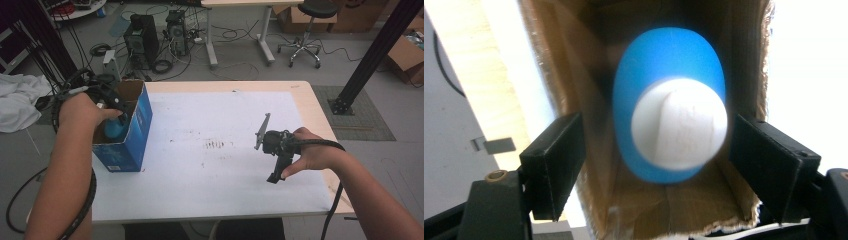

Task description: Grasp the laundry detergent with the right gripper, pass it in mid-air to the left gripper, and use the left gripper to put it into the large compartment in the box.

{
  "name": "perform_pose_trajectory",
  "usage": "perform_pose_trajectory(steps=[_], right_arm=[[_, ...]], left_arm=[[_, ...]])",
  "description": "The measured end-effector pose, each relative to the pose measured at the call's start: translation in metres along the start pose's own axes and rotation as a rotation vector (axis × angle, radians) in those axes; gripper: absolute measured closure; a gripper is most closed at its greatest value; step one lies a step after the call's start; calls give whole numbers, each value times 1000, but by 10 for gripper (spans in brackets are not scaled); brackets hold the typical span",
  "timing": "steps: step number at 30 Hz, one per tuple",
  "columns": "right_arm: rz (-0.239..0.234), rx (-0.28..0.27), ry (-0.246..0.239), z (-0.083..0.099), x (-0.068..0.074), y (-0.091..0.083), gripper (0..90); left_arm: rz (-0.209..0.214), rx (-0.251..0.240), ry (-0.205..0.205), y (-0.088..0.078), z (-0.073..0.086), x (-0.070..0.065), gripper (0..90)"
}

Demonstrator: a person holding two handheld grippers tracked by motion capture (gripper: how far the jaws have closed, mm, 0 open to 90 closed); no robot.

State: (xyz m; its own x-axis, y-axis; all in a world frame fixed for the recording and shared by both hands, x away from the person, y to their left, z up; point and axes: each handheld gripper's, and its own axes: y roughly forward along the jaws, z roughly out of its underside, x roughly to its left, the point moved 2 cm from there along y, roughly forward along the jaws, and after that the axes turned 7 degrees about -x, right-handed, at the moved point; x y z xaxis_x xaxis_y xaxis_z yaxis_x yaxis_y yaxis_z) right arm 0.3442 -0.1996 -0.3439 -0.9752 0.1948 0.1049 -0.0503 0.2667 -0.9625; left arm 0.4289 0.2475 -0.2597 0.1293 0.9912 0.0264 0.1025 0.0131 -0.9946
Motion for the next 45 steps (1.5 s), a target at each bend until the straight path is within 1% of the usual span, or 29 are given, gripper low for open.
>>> perform_pose_trajectory(steps=[1, 3, 4, 7, 8, 9, 11, 13, 14, 15, 16, 17, 18, 20, 21, 22, 24, 25, 28, 37, 39, 40, 41, 45], right_arm=[[0, 4, -7, 0, 0, 0, 1], [0, 3, -4, 0, 0, 0, 1], [-9, 5, 4, 0, 0, 0, 1], [-24, 12, 7, 1, 1, -1, 1], [-20, 9, 7, 1, 2, -1, 1], [-13, 8, 8, 1, 2, -2, 1], [-16, 5, 9, 2, 2, -4, 1], [-7, 7, 7, 3, 2, -5, 1], [-9, 5, 8, 3, 3, -5, 1], [-10, 7, 7, 4, 3, -5, 1], [-10, 7, 7, 4, 3, -5, 1], [-7, 11, 9, 4, 3, -6, 1], [-8, 10, 9, 4, 4, -6, 1], [-11, 9, 8, 4, 4, -6, 1], [-8, 7, 5, 5, 4, -6, 1], [-8, 7, 5, 5, 4, -6, 1], [-8, 10, 7, 5, 4, -7, 1], [-8, 12, 10, 5, 4, -7, 1], [-7, 10, 8, 6, 5, -7, 1], [-5, 5, 12, 10, 5, -9, 1], [-2, 4, 15, 11, 5, -9, 1], [-2, 4, 15, 11, 5, -9, 1], [-1, 3, 16, 12, 5, -9, 1], [-2, 5, 18, 13, 5, -10, 1]], left_arm=[[0, -5, -1, -2, 0, 0, 228], [-3, -9, 8, -7, 1, -1, 221], [0, -11, 1, -9, 1, -2, 209], [-3, -17, 22, -15, 1, -4, 180], [1, -18, 28, -17, 1, -5, 157], [1, -24, 37, -20, 1, -7, 154], [-2, -34, 48, -25, 0, -11, 152], [-4, -37, 74, -31, 0, -16, 148], [-1, -39, 78, -33, 0, -18, 136], [4, -41, 91, -36, -1, -21, 129], [4, -41, 91, -36, -1, -21, 125], [3, -46, 98, -39, -1, -24, 125], [-2, -43, 121, -43, -1, -28, 123], [-3, -44, 133, -46, -1, -34, 124], [-6, -44, 149, -49, -2, -37, 124], [-6, -44, 149, -49, -2, -37, 124], [-2, -49, 162, -52, -2, -42, 120], [4, -49, 179, -55, -2, -46, 113], [16, -49, 204, -60, -2, -52, 98], [30, -40, 275, -68, -2, -69, 67], [34, -45, 289, -70, -2, -73, 55], [34, -45, 289, -70, -2, -73, 55], [39, -47, 304, -70, -2, -78, 46], [52, -35, 349, -68, -2, -89, 9]])
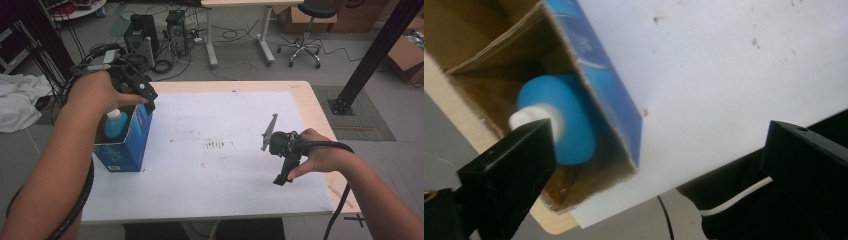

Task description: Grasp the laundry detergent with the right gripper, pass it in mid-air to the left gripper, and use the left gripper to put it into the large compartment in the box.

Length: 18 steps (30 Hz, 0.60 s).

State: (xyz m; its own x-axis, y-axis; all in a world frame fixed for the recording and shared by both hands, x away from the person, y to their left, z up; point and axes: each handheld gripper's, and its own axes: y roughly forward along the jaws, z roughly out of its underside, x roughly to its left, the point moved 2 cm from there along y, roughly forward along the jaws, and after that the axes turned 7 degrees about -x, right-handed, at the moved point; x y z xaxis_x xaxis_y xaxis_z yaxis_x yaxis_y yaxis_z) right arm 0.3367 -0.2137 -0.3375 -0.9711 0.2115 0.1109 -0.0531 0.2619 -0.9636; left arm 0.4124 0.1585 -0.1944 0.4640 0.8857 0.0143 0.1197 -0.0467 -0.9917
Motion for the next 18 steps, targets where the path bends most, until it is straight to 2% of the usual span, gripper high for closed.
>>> perform_pose_trajectory(steps=[4, 8, 9, 13, 16, 18], right_arm=[[-1, 5, 3, 1, 0, 0, 1], [-2, 7, 4, 1, 0, -2, 1], [-3, 6, 4, 1, -1, -2, 1], [2, -1, 1, 0, -2, -4, 1], [5, 2, -2, -1, -3, -5, 1], [7, 7, -2, -2, -3, -5, 1]], left_arm=[[18, 7, 41, 3, -3, -9, 3], [44, 4, 110, 5, -7, -21, 2], [44, 4, 110, 5, -7, -21, 1], [96, 22, 233, 10, -10, -39, 1], [115, 9, 317, 11, -11, -51, 1], [118, -3, 398, 12, -12, -60, 1]])
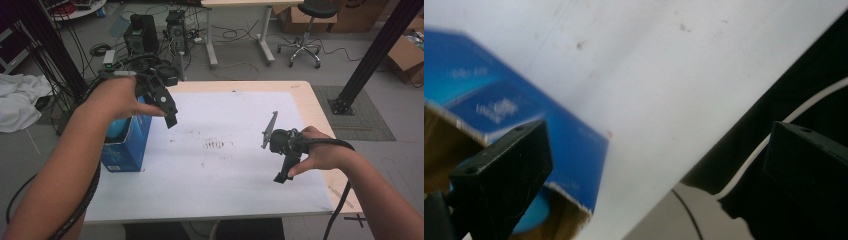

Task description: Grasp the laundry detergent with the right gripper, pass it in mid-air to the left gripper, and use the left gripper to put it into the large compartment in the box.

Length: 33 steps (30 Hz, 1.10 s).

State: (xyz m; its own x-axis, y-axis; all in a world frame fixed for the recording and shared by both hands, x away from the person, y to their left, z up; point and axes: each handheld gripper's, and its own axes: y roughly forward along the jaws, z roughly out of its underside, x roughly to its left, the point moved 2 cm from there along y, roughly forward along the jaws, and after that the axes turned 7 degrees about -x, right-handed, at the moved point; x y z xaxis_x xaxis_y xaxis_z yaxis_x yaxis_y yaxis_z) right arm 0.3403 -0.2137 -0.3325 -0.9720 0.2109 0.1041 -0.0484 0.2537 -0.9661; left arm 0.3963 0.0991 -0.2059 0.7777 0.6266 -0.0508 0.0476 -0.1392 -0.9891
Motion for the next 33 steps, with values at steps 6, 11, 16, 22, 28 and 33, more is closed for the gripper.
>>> perform_pose_trajectory(steps=[6, 11, 16, 22, 28, 33], right_arm=[[-5, 7, -2, -4, 1, 1, 1], [-4, 4, 2, -3, 0, 0, 1], [-4, 8, 4, -1, -1, 3, 1], [-5, 9, 5, -3, -5, 3, 1], [2, 9, 3, -6, -6, 1, 1], [-2, 13, 10, -8, -7, 1, 1]], left_arm=[[26, 38, 168, 11, -6, -19, 1], [76, 60, 301, 21, -8, -32, 1], [104, 71, 377, 28, -6, -39, 1], [99, 95, 438, 38, -4, -43, 1], [90, 105, 453, 44, -4, -44, 1], [91, 100, 463, 43, -5, -45, 1]])
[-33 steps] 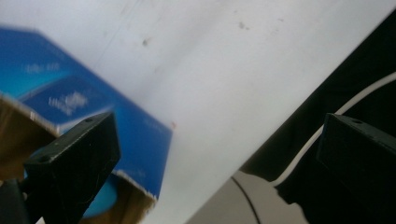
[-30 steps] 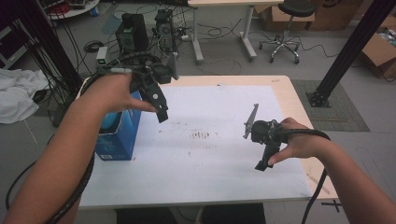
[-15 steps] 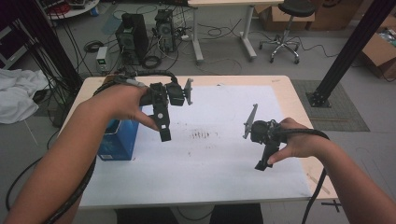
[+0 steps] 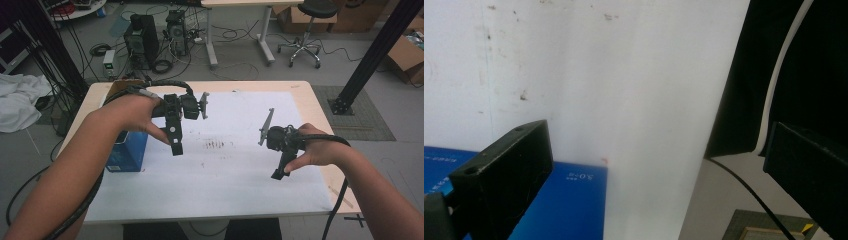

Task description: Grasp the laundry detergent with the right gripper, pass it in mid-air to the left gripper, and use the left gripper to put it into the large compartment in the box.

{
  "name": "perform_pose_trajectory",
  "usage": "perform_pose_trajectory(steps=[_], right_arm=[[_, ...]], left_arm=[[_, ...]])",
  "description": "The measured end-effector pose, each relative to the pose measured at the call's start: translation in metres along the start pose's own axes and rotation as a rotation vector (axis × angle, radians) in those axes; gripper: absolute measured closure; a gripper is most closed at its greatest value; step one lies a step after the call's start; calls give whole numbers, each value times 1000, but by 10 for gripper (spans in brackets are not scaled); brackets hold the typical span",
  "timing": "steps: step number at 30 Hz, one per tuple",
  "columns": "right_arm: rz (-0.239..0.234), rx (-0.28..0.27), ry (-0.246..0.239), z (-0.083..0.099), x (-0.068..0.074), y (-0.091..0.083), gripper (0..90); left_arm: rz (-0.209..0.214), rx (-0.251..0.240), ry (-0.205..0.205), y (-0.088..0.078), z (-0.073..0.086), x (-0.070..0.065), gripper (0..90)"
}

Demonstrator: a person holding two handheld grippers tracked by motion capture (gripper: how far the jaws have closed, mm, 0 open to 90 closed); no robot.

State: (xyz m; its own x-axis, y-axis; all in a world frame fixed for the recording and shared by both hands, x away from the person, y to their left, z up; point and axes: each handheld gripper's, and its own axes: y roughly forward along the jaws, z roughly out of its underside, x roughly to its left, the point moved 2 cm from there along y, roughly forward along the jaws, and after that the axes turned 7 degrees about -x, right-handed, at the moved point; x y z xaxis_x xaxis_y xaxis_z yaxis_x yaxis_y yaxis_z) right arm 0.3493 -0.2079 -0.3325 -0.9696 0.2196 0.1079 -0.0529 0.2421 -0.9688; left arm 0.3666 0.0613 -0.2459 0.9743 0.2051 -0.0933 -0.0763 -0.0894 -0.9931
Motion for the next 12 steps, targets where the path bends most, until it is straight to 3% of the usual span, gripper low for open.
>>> perform_pose_trajectory(steps=[12], right_arm=[[3, 1, -12, -3, 0, 0, 1]], left_arm=[[-1, -4, 13, 0, -4, -2, 1]])
